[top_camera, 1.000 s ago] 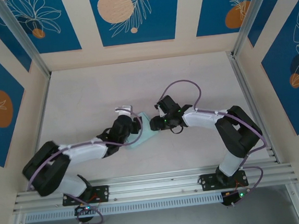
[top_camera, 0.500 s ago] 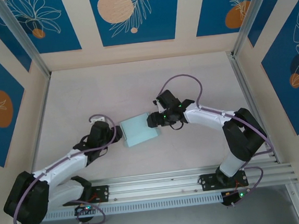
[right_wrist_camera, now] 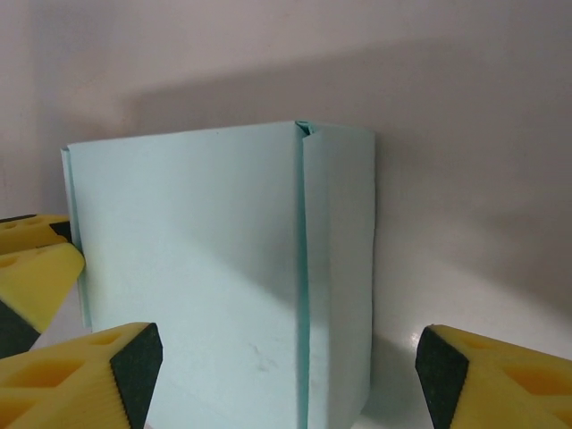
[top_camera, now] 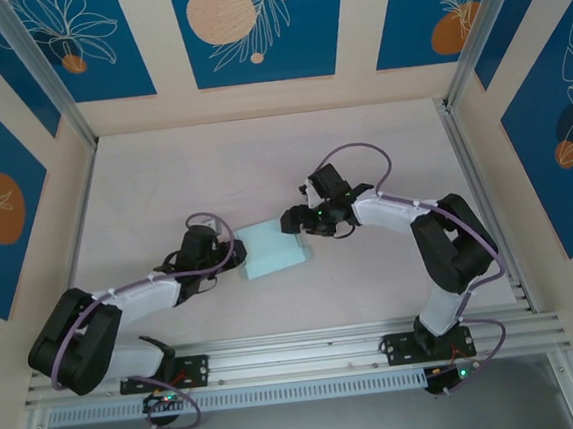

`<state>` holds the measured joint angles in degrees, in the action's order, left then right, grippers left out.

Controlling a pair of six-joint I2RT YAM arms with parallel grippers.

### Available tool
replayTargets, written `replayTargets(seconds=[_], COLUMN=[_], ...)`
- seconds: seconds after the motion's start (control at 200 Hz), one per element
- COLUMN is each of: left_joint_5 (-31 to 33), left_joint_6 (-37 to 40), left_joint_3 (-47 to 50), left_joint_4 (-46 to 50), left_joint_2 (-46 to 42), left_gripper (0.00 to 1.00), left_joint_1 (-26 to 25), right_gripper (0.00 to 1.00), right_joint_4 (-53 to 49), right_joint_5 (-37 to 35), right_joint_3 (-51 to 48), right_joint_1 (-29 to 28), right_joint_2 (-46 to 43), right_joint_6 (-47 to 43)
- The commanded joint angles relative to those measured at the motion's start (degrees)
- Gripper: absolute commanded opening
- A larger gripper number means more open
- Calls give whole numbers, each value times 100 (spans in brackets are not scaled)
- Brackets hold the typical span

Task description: Fold the paper box

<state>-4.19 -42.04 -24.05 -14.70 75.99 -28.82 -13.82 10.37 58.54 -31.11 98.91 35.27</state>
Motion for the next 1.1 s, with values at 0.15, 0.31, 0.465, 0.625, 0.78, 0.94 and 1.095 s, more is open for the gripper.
replayTargets(seconds=[0.15,0.31,0.465,0.625,0.78,0.94,1.095], left_joint_5=[-299,-536,-623,-571,-664,-863,-996], left_joint_6=[-213,-302,-375,-370,-451,-559,-506], left_joint_3=[324,461,463,472,476,472,464], left_joint_4=[168,-91,-216,-198,-392,-669,-612], left_joint_2=[311,439,514,525,683,839,527], left_gripper=[29,27,27,23,20,20,24], left_joint_1=[701,922,924,928,927,927,930], right_gripper=[80,81,81,81,79,68,44], right_joint_4=[587,1227,1882,2250,2739,3439,3455], right_joint_5=[768,1219,1725,1793,1904,2066,2078], right_joint_3=[-416,-628,-602,-650,-799,-971,-986], right_joint_1=[129,123,16,-75,-158,-227,-238], right_joint_2=[177,354,723,864,892,932,826], right_joint_6=[478,782,1100,1336,1648,1987,2082])
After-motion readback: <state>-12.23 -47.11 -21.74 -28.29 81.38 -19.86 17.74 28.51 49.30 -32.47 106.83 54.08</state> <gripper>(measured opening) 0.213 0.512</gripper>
